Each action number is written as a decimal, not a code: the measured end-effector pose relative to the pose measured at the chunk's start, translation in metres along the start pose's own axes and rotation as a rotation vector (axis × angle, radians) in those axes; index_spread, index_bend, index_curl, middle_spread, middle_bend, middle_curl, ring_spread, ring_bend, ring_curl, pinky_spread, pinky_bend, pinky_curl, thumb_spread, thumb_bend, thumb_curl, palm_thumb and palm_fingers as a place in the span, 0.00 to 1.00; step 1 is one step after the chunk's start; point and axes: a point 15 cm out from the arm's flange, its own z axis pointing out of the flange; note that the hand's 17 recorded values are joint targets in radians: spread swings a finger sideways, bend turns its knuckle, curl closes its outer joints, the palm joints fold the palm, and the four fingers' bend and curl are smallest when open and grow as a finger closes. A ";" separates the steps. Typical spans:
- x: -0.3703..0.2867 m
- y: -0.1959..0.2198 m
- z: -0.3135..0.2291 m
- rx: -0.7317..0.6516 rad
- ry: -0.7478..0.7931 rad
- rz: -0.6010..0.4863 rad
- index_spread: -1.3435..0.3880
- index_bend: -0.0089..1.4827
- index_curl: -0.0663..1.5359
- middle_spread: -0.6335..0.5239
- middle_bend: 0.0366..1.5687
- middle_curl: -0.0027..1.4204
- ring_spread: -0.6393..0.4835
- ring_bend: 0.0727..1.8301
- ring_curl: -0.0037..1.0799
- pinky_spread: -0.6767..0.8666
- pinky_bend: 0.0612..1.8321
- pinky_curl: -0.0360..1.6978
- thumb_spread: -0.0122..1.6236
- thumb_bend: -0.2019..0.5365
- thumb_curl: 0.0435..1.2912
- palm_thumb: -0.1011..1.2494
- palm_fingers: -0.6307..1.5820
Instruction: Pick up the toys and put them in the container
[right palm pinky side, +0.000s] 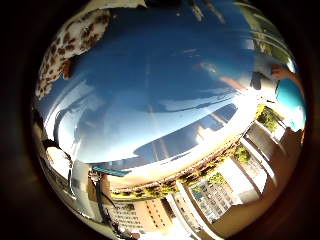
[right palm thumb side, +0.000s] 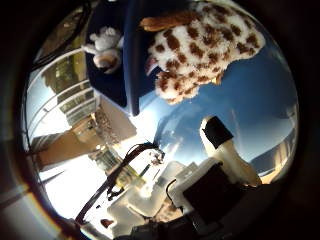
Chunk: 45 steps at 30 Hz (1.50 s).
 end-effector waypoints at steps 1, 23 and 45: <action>0.000 -0.004 0.003 -0.006 0.001 -0.004 0.65 0.13 0.20 0.57 0.06 0.19 0.76 0.12 0.31 0.67 0.20 0.17 0.65 0.24 0.31 0.64 0.29; 0.034 -0.039 -0.005 0.273 0.192 0.023 0.37 0.34 0.15 0.28 0.62 0.60 0.51 0.68 0.74 0.59 0.66 0.35 0.61 0.29 0.44 0.85 0.77; -0.007 0.112 -0.100 0.356 0.034 0.090 0.18 0.63 0.28 0.26 0.74 0.85 0.45 0.79 0.84 0.53 0.86 0.52 0.66 0.25 0.61 0.85 0.65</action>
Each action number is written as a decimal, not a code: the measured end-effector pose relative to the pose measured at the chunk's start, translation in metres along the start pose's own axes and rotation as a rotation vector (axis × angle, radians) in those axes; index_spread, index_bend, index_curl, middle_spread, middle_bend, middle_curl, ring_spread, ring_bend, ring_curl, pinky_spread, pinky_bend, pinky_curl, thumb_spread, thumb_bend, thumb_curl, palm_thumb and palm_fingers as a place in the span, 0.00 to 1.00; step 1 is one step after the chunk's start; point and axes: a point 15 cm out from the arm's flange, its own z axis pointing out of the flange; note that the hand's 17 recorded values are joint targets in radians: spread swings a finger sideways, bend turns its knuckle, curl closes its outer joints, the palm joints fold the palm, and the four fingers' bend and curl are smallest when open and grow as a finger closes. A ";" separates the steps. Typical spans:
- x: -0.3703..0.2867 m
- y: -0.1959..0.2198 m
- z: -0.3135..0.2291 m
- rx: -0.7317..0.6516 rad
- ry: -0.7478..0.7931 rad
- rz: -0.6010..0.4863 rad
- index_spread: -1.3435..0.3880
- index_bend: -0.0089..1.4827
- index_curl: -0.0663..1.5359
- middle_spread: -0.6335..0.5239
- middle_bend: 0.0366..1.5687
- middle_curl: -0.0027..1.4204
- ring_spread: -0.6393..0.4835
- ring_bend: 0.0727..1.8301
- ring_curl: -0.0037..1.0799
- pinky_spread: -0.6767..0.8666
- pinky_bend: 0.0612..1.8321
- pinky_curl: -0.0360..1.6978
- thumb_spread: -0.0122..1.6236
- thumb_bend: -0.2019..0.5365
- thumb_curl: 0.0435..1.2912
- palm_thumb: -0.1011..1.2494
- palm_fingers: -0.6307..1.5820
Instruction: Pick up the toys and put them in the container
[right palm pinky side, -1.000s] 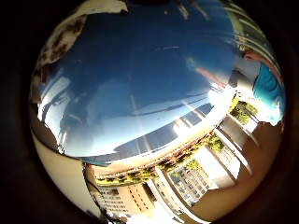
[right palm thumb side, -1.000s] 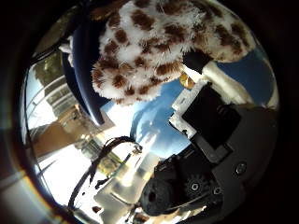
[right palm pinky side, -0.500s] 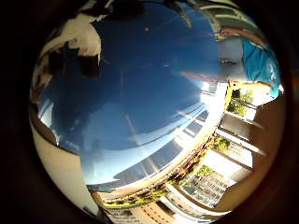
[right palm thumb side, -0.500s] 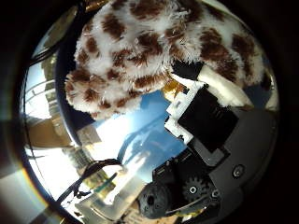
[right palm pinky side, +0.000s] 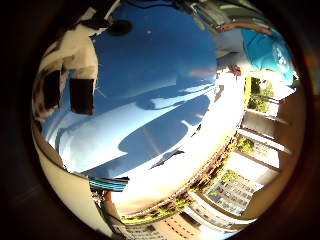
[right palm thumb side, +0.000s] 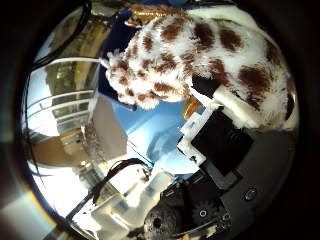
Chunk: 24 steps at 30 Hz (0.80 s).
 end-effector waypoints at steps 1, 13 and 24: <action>-0.004 0.000 -0.011 0.017 -0.004 -0.002 0.18 0.64 0.28 0.26 0.74 0.85 0.45 0.79 0.84 0.53 0.87 0.52 0.66 0.26 0.61 0.84 0.65; -0.130 -0.047 -0.151 0.288 -0.091 -0.039 0.17 0.65 0.43 0.27 0.77 0.88 0.45 0.84 0.83 0.52 0.90 0.54 0.66 0.26 0.67 0.82 0.62; -0.222 -0.113 -0.099 0.207 -0.120 -0.019 0.16 0.61 0.58 0.28 0.80 0.89 0.45 0.87 0.83 0.51 0.92 0.54 0.65 0.25 0.70 0.81 0.60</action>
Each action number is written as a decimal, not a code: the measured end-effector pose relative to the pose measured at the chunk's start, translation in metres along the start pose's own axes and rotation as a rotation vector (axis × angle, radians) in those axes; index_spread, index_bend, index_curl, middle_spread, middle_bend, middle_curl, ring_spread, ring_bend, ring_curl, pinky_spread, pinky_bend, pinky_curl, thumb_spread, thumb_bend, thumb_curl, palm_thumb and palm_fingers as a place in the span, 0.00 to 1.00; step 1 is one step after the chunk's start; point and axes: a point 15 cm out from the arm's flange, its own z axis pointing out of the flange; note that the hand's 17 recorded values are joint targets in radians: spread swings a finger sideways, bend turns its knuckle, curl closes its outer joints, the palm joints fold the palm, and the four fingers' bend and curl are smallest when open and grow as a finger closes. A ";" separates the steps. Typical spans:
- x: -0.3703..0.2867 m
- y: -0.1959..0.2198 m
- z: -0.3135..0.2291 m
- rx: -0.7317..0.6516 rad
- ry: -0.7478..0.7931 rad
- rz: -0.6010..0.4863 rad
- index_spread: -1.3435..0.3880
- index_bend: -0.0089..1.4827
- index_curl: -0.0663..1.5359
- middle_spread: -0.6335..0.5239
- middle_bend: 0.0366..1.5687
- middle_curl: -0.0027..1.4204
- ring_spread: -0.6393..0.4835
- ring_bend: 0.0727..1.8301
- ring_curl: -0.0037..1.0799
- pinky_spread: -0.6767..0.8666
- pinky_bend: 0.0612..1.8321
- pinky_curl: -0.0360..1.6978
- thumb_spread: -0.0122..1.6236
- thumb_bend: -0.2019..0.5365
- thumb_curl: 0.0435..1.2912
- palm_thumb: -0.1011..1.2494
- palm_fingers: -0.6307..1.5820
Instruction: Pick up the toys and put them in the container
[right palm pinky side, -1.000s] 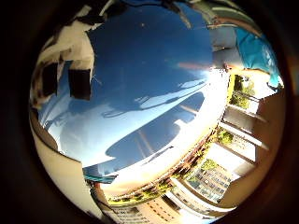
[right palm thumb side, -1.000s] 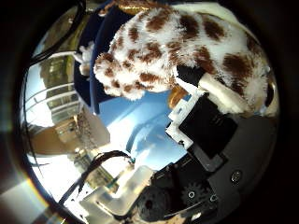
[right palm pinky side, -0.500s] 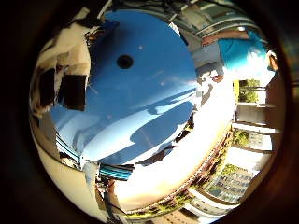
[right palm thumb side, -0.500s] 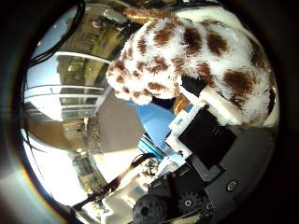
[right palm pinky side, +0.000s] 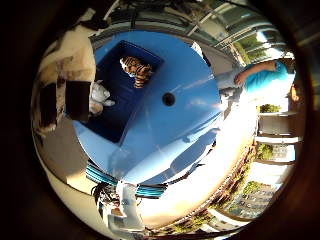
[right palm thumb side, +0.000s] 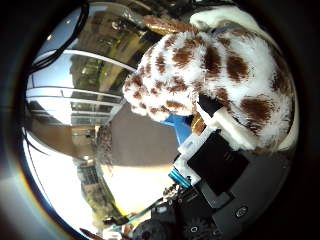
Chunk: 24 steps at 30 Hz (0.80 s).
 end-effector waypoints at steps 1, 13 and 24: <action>-0.001 -0.005 0.008 -0.003 0.002 0.017 0.16 0.61 0.58 0.28 0.80 0.89 0.45 0.87 0.83 0.51 0.92 0.54 0.65 0.25 0.70 0.81 0.60; 0.042 -0.018 0.091 -0.136 0.083 0.140 0.37 0.28 0.59 0.45 0.33 0.58 0.70 0.49 0.54 0.62 0.70 0.45 0.67 0.22 0.53 0.63 0.12; 0.020 -0.005 0.049 -0.098 0.047 0.069 0.51 0.10 0.37 0.60 0.07 0.32 0.83 0.23 0.31 0.73 0.43 0.29 0.68 0.24 0.42 0.63 0.24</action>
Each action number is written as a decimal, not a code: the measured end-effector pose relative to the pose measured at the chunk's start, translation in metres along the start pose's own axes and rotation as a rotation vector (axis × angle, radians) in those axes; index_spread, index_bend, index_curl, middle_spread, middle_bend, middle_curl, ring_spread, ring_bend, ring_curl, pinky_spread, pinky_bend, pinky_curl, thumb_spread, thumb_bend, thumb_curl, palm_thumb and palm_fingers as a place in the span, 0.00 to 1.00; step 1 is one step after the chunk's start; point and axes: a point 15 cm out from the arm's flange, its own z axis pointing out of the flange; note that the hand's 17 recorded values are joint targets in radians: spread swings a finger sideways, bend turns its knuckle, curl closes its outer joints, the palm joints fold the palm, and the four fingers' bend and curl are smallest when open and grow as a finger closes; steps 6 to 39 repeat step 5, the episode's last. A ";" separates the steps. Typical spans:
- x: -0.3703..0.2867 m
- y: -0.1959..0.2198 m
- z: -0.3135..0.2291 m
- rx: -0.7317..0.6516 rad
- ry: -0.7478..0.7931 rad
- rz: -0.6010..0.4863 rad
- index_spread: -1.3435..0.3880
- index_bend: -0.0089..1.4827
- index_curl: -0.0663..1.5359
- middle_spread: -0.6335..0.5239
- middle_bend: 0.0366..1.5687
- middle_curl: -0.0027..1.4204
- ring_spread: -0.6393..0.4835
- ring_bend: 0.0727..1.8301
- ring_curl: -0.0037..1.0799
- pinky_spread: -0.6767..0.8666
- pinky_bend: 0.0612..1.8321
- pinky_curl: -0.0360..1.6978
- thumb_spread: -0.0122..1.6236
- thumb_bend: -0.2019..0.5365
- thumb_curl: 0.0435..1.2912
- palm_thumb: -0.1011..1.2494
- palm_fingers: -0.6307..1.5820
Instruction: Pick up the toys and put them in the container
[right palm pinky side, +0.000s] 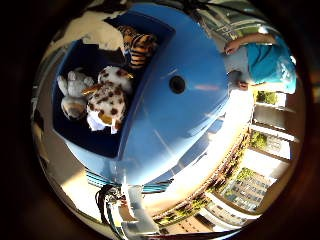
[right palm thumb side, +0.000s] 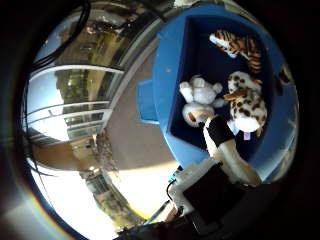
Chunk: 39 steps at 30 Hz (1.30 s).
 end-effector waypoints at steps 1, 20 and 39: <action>-0.002 0.007 -0.006 -0.005 0.000 -0.003 0.52 0.11 0.35 0.60 0.07 0.31 0.83 0.21 0.30 0.73 0.42 0.28 0.68 0.24 0.41 0.63 0.25; -0.007 0.039 -0.044 -0.004 0.001 -0.012 0.54 0.13 0.33 0.61 0.07 0.28 0.84 0.20 0.29 0.74 0.39 0.26 0.68 0.24 0.40 0.63 0.26; -0.007 0.039 -0.044 -0.004 0.001 -0.012 0.54 0.13 0.33 0.61 0.07 0.28 0.84 0.20 0.29 0.74 0.39 0.26 0.68 0.24 0.40 0.63 0.26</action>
